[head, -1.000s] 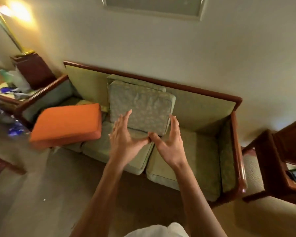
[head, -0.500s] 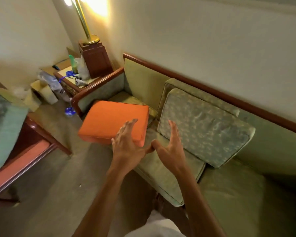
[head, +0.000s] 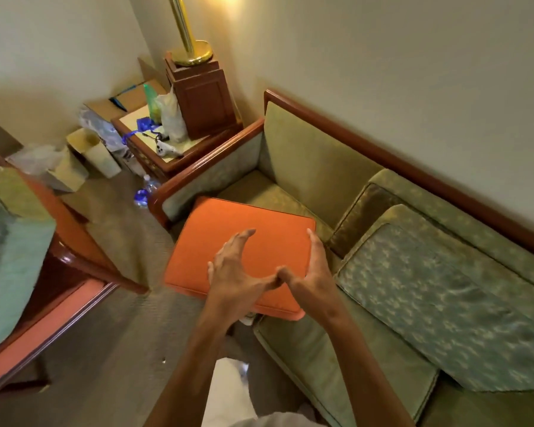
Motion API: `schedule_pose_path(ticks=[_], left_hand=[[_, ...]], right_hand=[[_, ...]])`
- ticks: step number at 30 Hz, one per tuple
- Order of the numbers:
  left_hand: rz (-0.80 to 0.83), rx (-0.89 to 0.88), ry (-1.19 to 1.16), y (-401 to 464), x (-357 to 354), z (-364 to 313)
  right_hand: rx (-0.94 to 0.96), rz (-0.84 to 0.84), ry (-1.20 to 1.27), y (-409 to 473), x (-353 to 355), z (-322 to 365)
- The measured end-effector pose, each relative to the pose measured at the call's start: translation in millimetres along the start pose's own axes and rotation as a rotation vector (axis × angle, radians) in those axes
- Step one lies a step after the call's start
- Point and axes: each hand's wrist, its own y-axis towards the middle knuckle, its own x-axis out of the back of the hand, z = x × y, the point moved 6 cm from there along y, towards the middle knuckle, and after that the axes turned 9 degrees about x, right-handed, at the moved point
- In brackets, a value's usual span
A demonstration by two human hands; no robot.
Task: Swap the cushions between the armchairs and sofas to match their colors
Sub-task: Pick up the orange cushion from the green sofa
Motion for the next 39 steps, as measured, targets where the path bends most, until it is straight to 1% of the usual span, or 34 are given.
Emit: schedule_pose_path(ticks=[2, 5, 8, 10, 11, 14, 17, 20, 23, 24, 25, 27, 28, 30, 34, 37, 39], left_hand=[[0.038, -0.006, 0.019, 60.9, 7.4, 12.5], [0.123, -0.053, 0.138, 152.0, 15.1, 26.8], [0.19, -0.008, 0.286, 248.0, 24.0, 55.7], [0.285, 0.029, 0.398, 326.7, 14.6, 83.8], [0.316, 0.032, 0.453, 344.3, 16.8, 88.0], [0.436, 0.031, 0.551, 426.4, -11.8, 122.9], [0.521, 0.12, 0.564, 499.0, -58.7, 180.1], [0.612, 0.12, 0.613, 543.2, -111.8, 229.1], [0.72, 0.113, 0.8, 568.3, -156.2, 266.6], [0.768, 0.125, 0.84, 574.7, -163.4, 272.2], [0.827, 0.156, 0.829, 581.7, -167.8, 274.4], [0.936, 0.232, 0.734, 591.6, -173.1, 270.8], [0.954, 0.237, 0.717, 593.9, -173.4, 268.2], [0.909, 0.207, 0.749, 591.1, -171.9, 261.2], [0.684, 0.098, 0.82, 565.6, -155.3, 228.8], [0.555, -0.107, 0.809, 542.7, -129.2, 149.3], [0.465, -0.304, 0.825, 511.8, -101.4, 87.7]], right_hand=[[-0.028, -0.023, -0.016, 50.2, -19.3, -3.3], [-0.104, -0.067, -0.022, 127.1, -42.2, -16.1], [-0.189, -0.071, -0.088, 208.0, -62.8, -39.6], [-0.259, -0.074, -0.171, 268.7, -71.6, -74.8], [-0.264, -0.059, -0.212, 280.5, -70.2, -78.4], [-0.337, 0.031, -0.352, 338.0, -78.4, -132.5], [-0.4, 0.158, -0.452, 398.0, -99.9, -198.7], [-0.393, 0.301, -0.559, 447.0, -132.9, -265.3], [-0.427, 0.476, -0.651, 476.3, -162.3, -325.3], [-0.444, 0.531, -0.649, 480.1, -166.9, -337.4], [-0.455, 0.574, -0.62, 483.1, -168.5, -346.0], [-0.449, 0.586, -0.52, 486.7, -168.1, -353.4], [-0.428, 0.57, -0.496, 485.9, -168.0, -351.9], [-0.38, 0.496, -0.515, 481.9, -168.0, -344.1], [-0.312, 0.302, -0.589, 467.5, -157.8, -305.2], [-0.254, 0.16, -0.702, 451.0, -107.7, -242.9], [-0.181, 0.089, -0.783, 425.8, -68.8, -192.2]])
